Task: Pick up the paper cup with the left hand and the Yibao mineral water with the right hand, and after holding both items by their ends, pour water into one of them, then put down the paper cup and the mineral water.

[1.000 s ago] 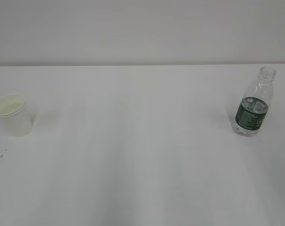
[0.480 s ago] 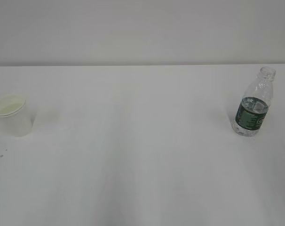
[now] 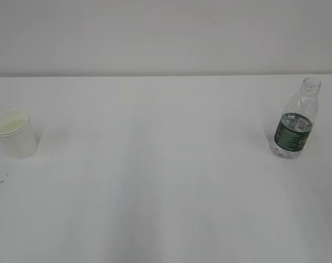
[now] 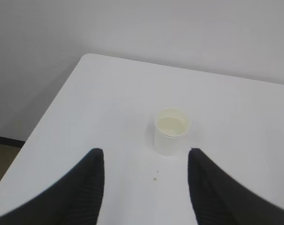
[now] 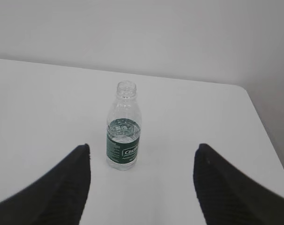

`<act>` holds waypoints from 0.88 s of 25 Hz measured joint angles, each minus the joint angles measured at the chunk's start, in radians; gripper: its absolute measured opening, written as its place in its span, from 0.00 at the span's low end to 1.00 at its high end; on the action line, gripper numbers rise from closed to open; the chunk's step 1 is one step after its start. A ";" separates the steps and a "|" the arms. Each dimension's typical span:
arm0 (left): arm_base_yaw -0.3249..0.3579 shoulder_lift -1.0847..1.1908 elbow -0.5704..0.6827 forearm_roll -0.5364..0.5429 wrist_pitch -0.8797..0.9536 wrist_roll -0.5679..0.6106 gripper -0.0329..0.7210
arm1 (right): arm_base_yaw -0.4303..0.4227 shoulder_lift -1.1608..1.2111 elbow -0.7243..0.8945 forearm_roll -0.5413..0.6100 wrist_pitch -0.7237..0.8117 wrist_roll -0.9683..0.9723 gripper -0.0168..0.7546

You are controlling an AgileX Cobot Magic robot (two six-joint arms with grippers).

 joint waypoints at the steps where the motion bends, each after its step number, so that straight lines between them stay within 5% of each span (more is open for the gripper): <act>1: 0.000 -0.005 0.000 -0.012 0.000 0.005 0.59 | 0.000 0.000 -0.009 0.000 0.010 0.000 0.70; 22: -0.035 -0.028 -0.003 -0.119 0.149 0.098 0.58 | 0.000 -0.164 -0.043 0.017 0.279 -0.005 0.69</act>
